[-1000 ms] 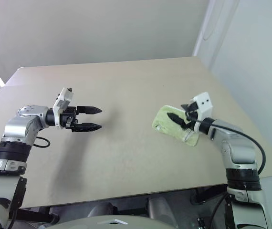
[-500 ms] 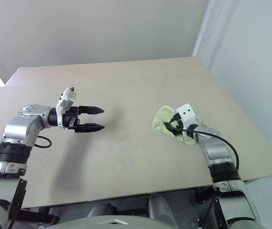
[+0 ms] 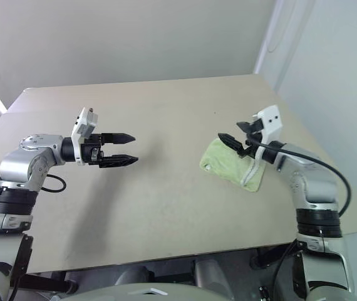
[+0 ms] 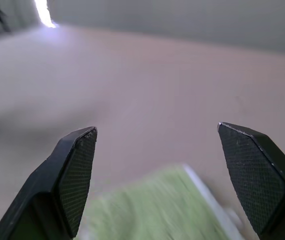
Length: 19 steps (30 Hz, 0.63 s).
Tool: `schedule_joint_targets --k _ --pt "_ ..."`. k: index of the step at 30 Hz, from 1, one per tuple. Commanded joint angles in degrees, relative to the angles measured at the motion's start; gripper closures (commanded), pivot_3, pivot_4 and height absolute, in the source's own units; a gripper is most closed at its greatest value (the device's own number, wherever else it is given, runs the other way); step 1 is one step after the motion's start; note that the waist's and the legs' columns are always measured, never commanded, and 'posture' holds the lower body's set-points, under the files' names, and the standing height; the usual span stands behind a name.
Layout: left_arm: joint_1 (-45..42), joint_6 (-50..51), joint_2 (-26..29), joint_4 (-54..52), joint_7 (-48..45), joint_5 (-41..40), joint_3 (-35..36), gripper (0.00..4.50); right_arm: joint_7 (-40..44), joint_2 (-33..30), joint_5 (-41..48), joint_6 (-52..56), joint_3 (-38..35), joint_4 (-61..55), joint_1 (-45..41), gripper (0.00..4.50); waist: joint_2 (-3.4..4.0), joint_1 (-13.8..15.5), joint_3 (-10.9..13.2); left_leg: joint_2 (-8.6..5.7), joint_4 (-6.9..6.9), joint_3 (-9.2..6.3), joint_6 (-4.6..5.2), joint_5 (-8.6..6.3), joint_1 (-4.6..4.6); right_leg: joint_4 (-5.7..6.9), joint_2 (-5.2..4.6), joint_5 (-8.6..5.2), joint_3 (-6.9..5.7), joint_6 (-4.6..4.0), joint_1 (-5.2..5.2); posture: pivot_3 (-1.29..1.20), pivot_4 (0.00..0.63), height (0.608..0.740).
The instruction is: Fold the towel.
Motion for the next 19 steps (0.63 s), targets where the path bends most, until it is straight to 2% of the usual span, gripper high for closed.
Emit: schedule_joint_targets --k 1,9,19 --pt "-0.93 -0.38 1.23 -1.68 0.44 -1.05 2.11 0.0 2.23 -2.52 2.53 2.03 0.34 -6.56 1.96 0.46 -0.01 0.01 0.0 0.0 0.0 0.01 0.0 0.0 0.0 0.0 0.0 0.0 0.0 0.0 0.0 0.0 0.0 0.712" --pt "-2.63 -6.25 1.23 6.13 1.64 1.42 3.1 0.0 0.34 -0.68 6.0 4.68 1.21 -9.55 2.26 0.46 0.01 -0.03 0.01 0.0 0.0 0.04 0.0 0.0 0.03 0.0 0.0 0.0 0.01 -0.01 0.01 0.0 0.0 0.712" --pt "-0.44 -8.23 1.2 6.61 2.79 1.67 3.3 0.0 2.01 -4.37 7.61 6.29 0.53 -9.23 3.08 0.46 0.0 0.13 0.01 -0.01 0.0 0.04 0.0 0.0 -0.03 -0.07 -0.03 -0.01 0.0 0.0 0.0 0.0 0.0 0.712"
